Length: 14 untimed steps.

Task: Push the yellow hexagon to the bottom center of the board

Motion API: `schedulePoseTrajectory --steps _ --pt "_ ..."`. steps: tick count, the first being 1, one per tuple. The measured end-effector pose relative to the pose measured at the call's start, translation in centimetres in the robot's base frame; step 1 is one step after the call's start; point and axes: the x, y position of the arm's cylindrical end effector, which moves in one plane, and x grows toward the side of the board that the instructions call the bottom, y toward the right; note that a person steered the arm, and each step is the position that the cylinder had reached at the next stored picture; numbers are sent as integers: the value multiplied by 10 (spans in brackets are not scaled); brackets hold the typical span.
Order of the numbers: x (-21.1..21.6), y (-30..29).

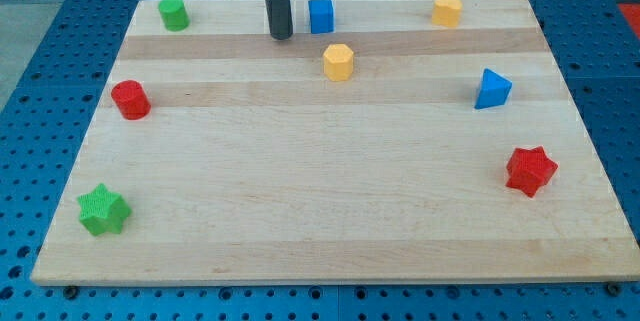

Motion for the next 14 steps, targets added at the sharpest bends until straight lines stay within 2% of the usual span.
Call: schedulePoseTrajectory --steps 3,4,6,10,11,14 --pt "18 3" --pt "18 38" --pt "18 67" --pt "18 76" --pt "46 78" --pt "74 78"
